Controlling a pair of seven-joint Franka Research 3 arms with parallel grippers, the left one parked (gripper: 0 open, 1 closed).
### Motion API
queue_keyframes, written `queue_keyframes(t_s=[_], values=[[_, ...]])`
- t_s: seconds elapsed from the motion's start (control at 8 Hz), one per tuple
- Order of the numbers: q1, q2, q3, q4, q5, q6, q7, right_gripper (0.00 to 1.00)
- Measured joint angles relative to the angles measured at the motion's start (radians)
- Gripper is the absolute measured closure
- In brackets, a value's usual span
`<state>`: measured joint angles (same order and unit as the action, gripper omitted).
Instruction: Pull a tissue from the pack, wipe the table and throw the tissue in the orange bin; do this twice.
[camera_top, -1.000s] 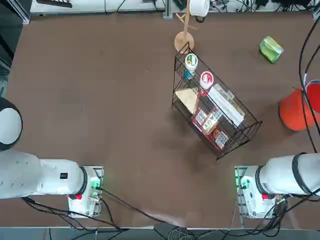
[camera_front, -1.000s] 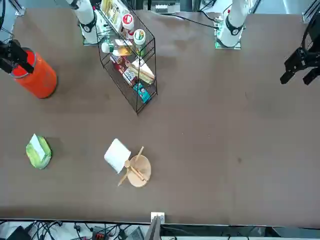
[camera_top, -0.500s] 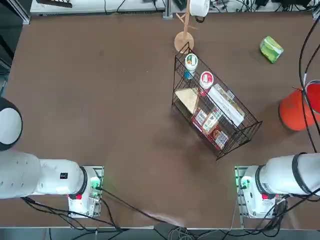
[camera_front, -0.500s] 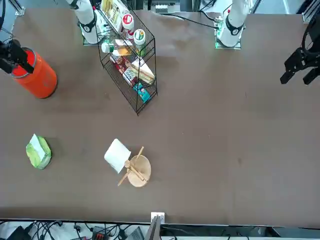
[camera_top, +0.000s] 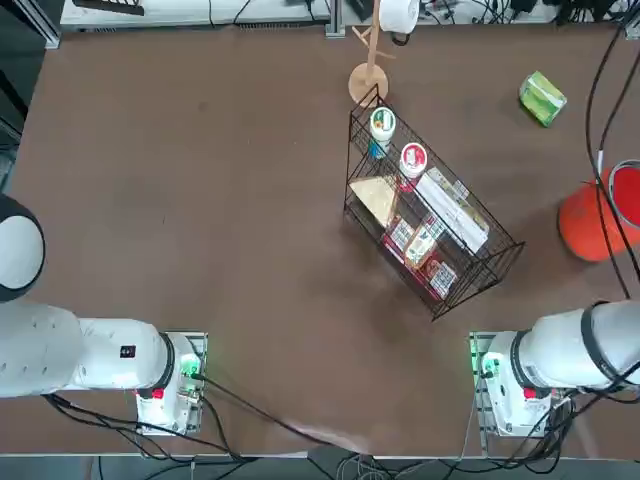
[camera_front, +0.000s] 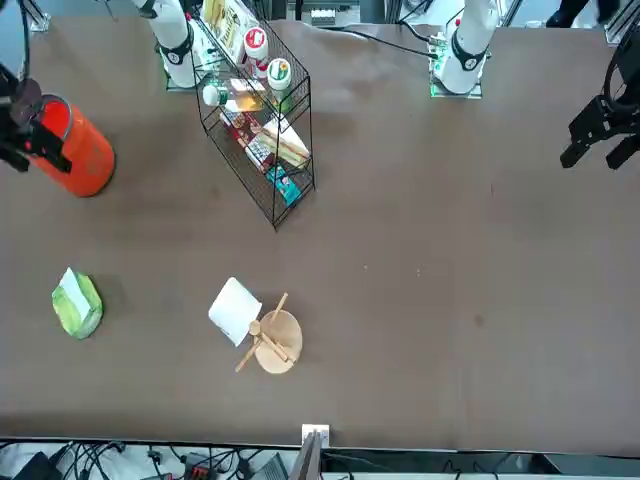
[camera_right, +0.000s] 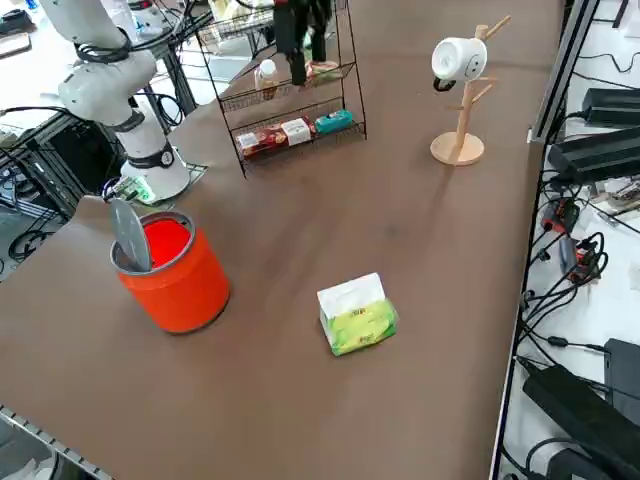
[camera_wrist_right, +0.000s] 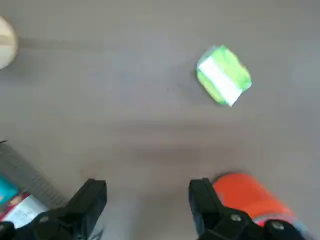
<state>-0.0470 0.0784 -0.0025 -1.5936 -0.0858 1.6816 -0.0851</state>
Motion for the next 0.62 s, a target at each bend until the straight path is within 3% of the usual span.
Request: queue_keyframes(t_s=[0.62], values=[[-0.029, 0.141, -0.004, -0.259, -0.254, 0.501, -0.105, 0.00]])
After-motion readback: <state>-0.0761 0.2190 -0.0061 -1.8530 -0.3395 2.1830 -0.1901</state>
